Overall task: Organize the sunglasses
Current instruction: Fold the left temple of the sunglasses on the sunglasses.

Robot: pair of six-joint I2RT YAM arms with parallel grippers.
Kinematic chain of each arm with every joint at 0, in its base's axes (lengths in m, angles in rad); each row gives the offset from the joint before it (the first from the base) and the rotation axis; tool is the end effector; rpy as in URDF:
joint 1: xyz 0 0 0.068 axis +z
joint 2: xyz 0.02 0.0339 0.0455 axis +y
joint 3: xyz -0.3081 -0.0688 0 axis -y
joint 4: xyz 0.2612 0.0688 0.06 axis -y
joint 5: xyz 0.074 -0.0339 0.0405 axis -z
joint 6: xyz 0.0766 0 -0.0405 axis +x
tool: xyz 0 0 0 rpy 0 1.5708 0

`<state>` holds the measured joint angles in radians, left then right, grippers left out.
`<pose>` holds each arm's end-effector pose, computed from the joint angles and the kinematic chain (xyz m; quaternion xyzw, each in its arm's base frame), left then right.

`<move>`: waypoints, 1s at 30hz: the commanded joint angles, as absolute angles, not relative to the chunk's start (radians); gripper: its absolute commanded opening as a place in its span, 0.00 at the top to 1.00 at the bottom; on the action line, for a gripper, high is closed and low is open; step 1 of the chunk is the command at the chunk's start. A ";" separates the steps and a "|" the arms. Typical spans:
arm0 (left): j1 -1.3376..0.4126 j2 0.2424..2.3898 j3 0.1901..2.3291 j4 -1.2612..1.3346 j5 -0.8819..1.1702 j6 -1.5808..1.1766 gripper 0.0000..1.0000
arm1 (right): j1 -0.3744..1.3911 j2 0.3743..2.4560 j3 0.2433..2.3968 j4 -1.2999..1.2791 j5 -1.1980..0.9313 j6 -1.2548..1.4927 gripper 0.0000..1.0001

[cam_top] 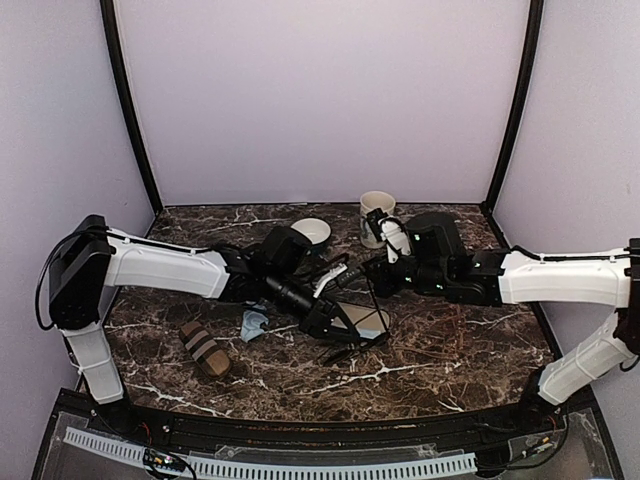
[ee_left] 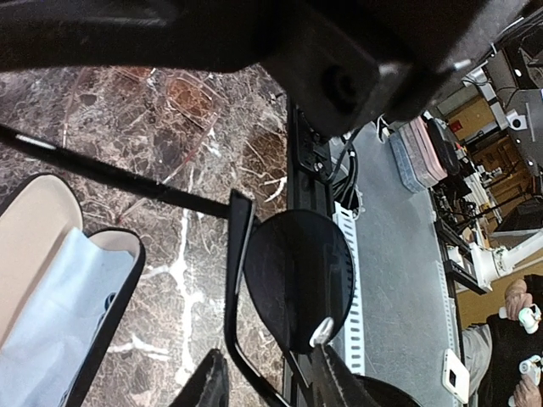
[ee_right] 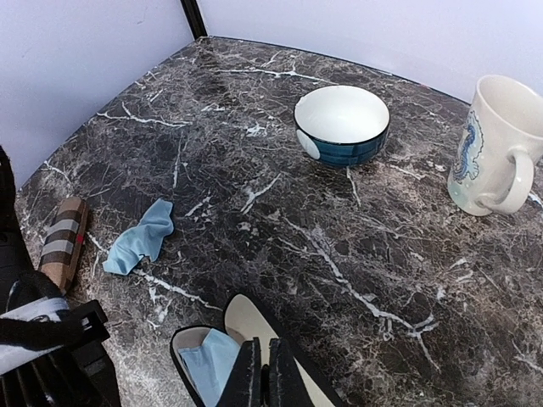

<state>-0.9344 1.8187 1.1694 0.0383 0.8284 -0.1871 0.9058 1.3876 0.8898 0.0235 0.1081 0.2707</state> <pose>0.2179 -0.3898 0.2299 0.4694 0.6882 -0.5271 0.1681 0.2259 0.2747 0.2759 -0.2393 0.8184 0.2504 0.4585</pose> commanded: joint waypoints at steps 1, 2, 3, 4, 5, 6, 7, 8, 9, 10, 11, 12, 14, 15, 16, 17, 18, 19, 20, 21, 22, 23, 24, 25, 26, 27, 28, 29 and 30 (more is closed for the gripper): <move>-0.939 1.839 1.200 0.000 0.884 -0.154 0.65 | 0.920 1.373 0.875 0.084 0.081 0.269 1.00; -0.939 1.837 1.200 0.000 0.877 -0.152 0.63 | 0.919 1.372 0.873 0.084 0.078 0.267 1.00; -0.939 1.834 1.199 0.000 0.861 -0.150 0.61 | 0.919 1.370 0.869 0.084 0.077 0.266 1.00; -0.939 1.824 1.197 0.000 0.840 -0.145 0.59 | 0.919 1.369 0.866 0.085 0.075 0.266 1.00; -0.939 1.815 1.193 0.002 0.816 -0.142 0.56 | 0.920 1.367 0.862 0.085 0.073 0.264 1.00; -0.939 1.805 1.190 0.005 0.791 -0.140 0.53 | 0.918 1.367 0.858 0.084 0.073 0.262 1.00; -0.939 1.795 1.186 0.008 0.762 -0.137 0.50 | 0.919 1.364 0.854 0.085 0.072 0.260 1.00; -0.939 1.784 1.179 0.016 0.722 -0.139 0.47 | 0.919 1.362 0.849 0.086 0.072 0.259 1.00; -0.939 1.773 1.171 0.027 0.692 -0.142 0.45 | 0.919 1.358 0.845 0.087 0.069 0.257 1.00; -0.939 1.762 1.163 0.040 0.662 -0.146 0.44 | 0.919 1.356 0.841 0.088 0.066 0.255 1.00; -0.939 1.753 1.156 0.051 0.633 -0.153 0.42 | 0.919 1.354 0.838 0.088 0.066 0.255 1.00; -0.939 1.745 1.148 0.066 0.615 -0.158 0.41 | 0.919 1.351 0.836 0.086 0.066 0.255 1.00; -0.939 1.731 1.137 0.084 0.578 -0.170 0.39 | 0.919 1.348 0.832 0.087 0.068 0.256 1.00; -0.939 1.725 1.132 0.095 0.572 -0.175 0.37 | 0.919 1.348 0.831 0.086 0.070 0.257 1.00; -0.939 1.720 1.128 0.104 0.570 -0.181 0.36 | 0.919 1.348 0.830 0.082 0.073 0.261 1.00; -0.939 1.714 1.124 0.110 0.574 -0.187 0.34 | 0.919 1.351 0.832 0.079 0.080 0.265 1.00; -0.939 1.708 1.118 0.115 0.581 -0.190 0.32 | 0.919 1.353 0.835 0.071 0.087 0.270 1.00; -0.941 1.701 1.110 0.123 0.587 -0.191 0.30 | 0.919 1.357 0.840 0.065 0.091 0.275 1.00; -0.944 1.691 1.099 0.134 0.588 -0.188 0.27 | 0.919 1.359 0.844 0.057 0.095 0.279 1.00; -0.951 1.675 1.088 0.142 0.582 -0.180 0.25 | 0.919 1.365 0.852 0.048 0.101 0.283 1.00; -0.957 1.668 1.077 0.146 0.578 -0.171 0.23 | 0.919 1.370 0.858 0.040 0.103 0.285 1.00; -0.962 1.658 1.068 0.151 0.576 -0.166 0.22 | 0.919 1.375 0.865 0.032 0.108 0.289 1.00; -0.966 1.649 1.061 0.155 0.576 -0.161 0.20 | 0.918 1.379 0.870 0.025 0.110 0.290 1.00; -0.971 1.638 1.054 0.158 0.578 -0.156 0.18 | 0.919 1.384 0.874 0.019 0.117 0.294 1.00; -0.976 1.630 1.048 0.155 0.573 -0.148 0.17 | 0.919 1.386 0.876 0.016 0.123 0.298 1.00; -0.982 1.624 1.044 0.150 0.562 -0.139 0.16 | 0.918 1.387 0.877 0.013 0.126 0.300 1.00; -0.987 1.617 1.037 0.143 0.548 -0.131 0.15 | 0.919 1.386 0.879 0.012 0.133 0.302 1.00; -0.988 1.611 1.032 0.136 0.535 -0.131 0.15 | 0.919 1.385 0.878 0.013 0.140 0.305 1.00; -0.988 1.604 1.027 0.124 0.525 -0.134 0.15 | 0.919 1.385 0.878 0.014 0.146 0.306 1.00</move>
<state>-0.9775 1.6665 1.0538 0.1257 0.5671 -0.1600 0.9100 1.3819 0.8436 0.0002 0.1104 0.2825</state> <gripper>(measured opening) 0.848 0.021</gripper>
